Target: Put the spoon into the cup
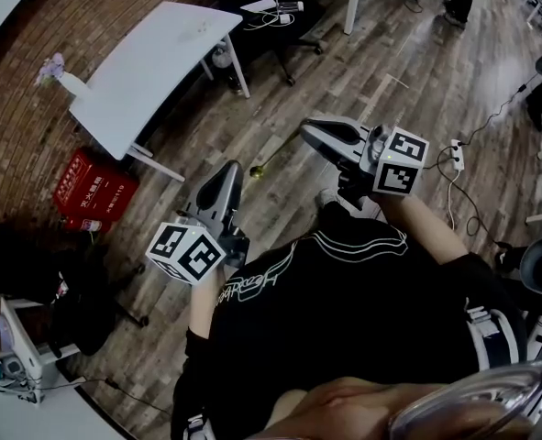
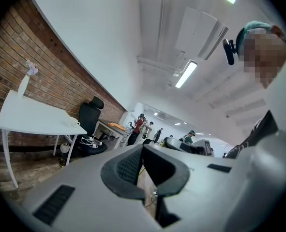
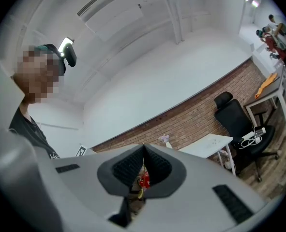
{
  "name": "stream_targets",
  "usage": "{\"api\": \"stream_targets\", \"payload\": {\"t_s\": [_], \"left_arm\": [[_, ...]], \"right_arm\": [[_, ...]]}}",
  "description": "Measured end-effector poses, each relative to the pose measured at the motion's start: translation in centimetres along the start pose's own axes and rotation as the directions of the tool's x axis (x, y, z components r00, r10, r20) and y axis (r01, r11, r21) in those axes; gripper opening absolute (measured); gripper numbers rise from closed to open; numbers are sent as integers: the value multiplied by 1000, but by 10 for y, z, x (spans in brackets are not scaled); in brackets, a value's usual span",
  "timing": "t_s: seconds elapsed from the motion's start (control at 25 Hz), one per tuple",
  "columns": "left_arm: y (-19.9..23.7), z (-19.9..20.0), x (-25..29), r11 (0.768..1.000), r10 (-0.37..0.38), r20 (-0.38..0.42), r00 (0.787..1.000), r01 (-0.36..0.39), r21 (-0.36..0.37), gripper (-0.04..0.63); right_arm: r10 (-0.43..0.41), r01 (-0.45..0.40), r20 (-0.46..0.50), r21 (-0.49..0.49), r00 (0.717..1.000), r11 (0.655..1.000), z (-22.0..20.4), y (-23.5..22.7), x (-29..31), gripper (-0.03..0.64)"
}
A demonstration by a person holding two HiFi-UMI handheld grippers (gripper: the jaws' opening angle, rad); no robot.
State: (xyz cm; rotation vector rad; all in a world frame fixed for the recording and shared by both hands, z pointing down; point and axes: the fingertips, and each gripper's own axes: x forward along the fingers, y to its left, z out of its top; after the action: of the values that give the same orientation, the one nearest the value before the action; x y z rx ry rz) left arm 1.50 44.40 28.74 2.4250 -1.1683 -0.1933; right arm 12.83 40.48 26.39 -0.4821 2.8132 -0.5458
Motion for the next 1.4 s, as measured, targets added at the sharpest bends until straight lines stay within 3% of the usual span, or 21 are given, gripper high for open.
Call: {"api": "stream_targets", "payload": {"t_s": [0.2, 0.56, 0.92, 1.4], "left_arm": [[4, 1, 9, 1000, 0, 4, 1000, 0, -4, 5], [29, -4, 45, 997, 62, -29, 998, -63, -32, 5], [111, 3, 132, 984, 131, -75, 989, -139, -112, 5], [189, 45, 267, 978, 172, -117, 978, -183, -99, 5]], "right_arm": [[-18, 18, -19, -12, 1000, 1000, 0, -10, -2, 0], [-28, 31, -40, 98, 999, 995, -5, -68, 1, 0], [-5, 16, -64, 174, 998, 985, 8, -182, 42, 0], [8, 5, -53, 235, 999, 972, 51, -336, 80, 0]]}}
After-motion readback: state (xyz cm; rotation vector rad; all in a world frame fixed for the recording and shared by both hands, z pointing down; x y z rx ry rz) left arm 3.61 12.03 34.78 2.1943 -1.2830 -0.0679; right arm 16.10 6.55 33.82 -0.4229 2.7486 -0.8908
